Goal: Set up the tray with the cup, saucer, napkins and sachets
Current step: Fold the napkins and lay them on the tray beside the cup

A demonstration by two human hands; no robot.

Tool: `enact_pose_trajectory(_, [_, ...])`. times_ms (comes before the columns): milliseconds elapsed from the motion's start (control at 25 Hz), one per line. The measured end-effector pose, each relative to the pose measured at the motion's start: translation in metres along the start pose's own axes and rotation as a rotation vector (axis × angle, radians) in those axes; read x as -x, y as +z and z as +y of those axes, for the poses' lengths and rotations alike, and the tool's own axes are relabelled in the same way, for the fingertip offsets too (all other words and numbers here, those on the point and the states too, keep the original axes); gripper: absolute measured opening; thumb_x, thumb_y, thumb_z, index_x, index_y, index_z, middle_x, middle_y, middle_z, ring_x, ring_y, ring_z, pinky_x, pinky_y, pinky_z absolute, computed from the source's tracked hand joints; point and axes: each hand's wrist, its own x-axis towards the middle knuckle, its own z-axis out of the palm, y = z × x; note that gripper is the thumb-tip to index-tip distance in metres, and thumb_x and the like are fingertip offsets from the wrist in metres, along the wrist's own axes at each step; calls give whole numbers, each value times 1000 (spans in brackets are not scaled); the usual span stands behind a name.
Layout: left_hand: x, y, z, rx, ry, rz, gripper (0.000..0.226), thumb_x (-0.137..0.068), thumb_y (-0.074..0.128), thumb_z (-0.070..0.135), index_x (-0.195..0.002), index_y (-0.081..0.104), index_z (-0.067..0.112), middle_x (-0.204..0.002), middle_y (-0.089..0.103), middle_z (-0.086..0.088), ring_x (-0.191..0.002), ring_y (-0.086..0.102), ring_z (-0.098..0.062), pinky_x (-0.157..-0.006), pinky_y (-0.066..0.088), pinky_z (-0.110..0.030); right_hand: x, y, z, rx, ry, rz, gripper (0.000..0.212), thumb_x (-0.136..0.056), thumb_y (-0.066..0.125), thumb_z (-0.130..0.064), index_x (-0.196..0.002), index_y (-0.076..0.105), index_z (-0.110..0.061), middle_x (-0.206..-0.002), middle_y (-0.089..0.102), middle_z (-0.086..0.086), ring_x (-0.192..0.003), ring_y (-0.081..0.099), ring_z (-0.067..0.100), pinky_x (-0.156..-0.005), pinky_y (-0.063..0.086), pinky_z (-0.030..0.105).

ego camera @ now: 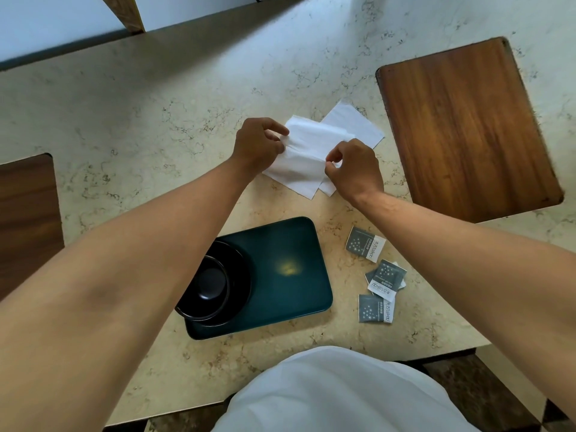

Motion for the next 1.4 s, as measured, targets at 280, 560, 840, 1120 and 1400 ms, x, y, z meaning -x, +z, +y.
enact_pose_trajectory(280, [27, -18, 11, 115, -28, -4, 29, -77, 74, -7, -99, 76, 11, -95, 73, -15, -81, 66, -19, -75, 56, -31, 13, -20, -12, -28, -18, 30, 16, -94, 60, -29, -105, 63, -17, -118, 54, 1, -86, 60, 18, -78, 51, 34])
enact_pose_trajectory(560, [74, -45, 4, 179, -36, 6, 29, -79, 77, -2, -105, 77, 12, -98, 74, -8, -96, 71, -20, -89, 60, -35, 44, -26, -29, -74, -100, 94, 11, -95, 58, -26, -104, 61, -20, -113, 55, 2, -83, 60, 16, -77, 46, 29])
enact_pose_trajectory(840, [120, -57, -18, 65, 6, 35, 25, -83, 79, 8, -108, 78, 6, -104, 76, -6, -100, 71, -20, -89, 58, -31, 82, -18, -43, -125, -162, 93, 8, -94, 58, -23, -102, 61, -21, -104, 57, -4, -91, 59, 12, -84, 49, 28])
enact_pose_trajectory(1120, [145, -66, -29, -225, 195, 80, 18, -93, 71, 18, -105, 80, 8, -106, 77, -3, -98, 68, -11, -86, 51, -21, 105, -18, -48, -175, -202, 133, 11, -91, 64, -21, -100, 67, -16, -97, 66, -9, -93, 60, 8, -86, 43, 21])
enact_pose_trajectory(1400, [158, -63, -37, -349, 338, -24, 19, -97, 63, 23, -102, 77, 11, -100, 67, 2, -94, 63, -14, -75, 43, -13, 118, -23, -46, -332, -134, 57, 8, -86, 69, -22, -94, 68, -22, -91, 69, -10, -89, 64, 8, -81, 49, 18])
